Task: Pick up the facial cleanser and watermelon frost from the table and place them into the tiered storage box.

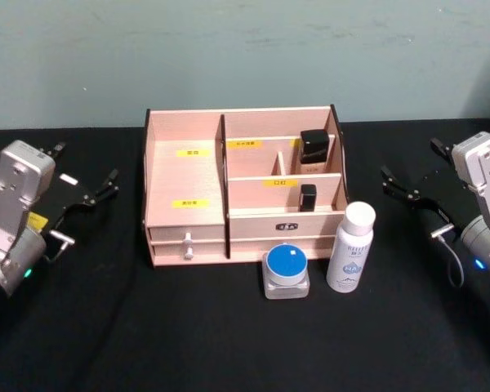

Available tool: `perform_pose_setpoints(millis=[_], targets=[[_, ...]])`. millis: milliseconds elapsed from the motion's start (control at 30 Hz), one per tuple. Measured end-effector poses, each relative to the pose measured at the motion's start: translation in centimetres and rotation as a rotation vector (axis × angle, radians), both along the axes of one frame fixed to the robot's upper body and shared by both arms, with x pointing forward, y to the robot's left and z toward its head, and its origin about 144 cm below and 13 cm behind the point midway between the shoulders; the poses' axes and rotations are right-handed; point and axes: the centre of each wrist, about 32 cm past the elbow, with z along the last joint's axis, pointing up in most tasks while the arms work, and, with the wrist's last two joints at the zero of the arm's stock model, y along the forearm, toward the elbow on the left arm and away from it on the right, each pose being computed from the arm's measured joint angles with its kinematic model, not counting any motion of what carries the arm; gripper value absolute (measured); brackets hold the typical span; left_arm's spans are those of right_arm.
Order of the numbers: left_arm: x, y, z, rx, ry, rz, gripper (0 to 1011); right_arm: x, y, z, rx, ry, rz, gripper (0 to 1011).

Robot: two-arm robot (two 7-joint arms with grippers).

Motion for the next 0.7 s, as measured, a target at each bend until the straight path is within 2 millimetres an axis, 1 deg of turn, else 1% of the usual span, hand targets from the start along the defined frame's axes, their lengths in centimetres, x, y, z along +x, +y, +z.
perform_pose_setpoints(millis=[700], targets=[[0.0,0.0,0.0,0.0,0.0,0.0,1001,0.0,0.0,0.0,0.0,0.0,0.0,1002]])
